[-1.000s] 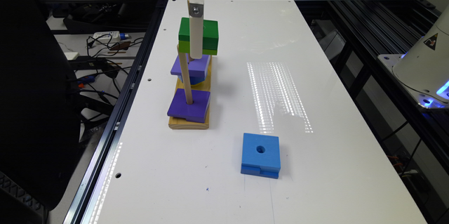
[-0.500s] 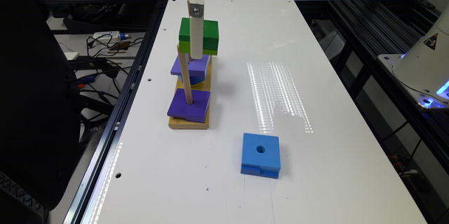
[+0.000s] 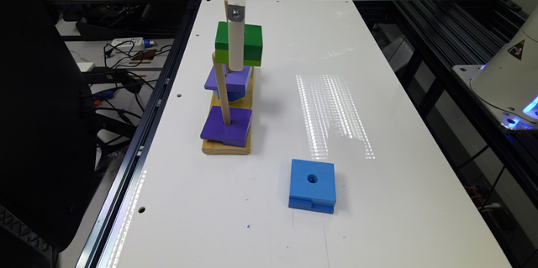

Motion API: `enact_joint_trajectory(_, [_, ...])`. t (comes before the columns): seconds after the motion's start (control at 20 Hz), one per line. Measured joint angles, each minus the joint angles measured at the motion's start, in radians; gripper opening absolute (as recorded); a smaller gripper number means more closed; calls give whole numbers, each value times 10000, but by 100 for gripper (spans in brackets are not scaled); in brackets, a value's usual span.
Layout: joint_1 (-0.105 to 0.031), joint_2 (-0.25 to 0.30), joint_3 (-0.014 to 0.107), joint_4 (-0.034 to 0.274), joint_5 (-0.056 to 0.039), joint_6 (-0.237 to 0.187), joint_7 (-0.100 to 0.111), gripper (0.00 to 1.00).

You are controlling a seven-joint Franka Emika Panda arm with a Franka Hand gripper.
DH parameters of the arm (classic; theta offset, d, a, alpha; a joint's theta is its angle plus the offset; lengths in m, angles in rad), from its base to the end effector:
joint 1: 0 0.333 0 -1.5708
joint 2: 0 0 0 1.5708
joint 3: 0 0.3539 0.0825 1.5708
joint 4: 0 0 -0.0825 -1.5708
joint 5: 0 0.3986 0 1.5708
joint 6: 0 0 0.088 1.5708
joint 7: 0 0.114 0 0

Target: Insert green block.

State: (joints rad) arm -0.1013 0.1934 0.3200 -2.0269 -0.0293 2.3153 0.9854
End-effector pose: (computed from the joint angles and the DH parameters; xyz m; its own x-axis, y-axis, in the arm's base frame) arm 0.6012 0.1259 0.3897 0.7258 -0.6874 0.0273 -0.6814 -0.7238 -0.1081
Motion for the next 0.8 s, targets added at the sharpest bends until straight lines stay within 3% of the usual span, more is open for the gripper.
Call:
enact_joint_trajectory(0.45, [-33, 0, -28, 0, 0, 0, -30, 0])
enact_joint_trajectory(0.8, [-173, 0, -36, 0, 0, 0, -123, 0])
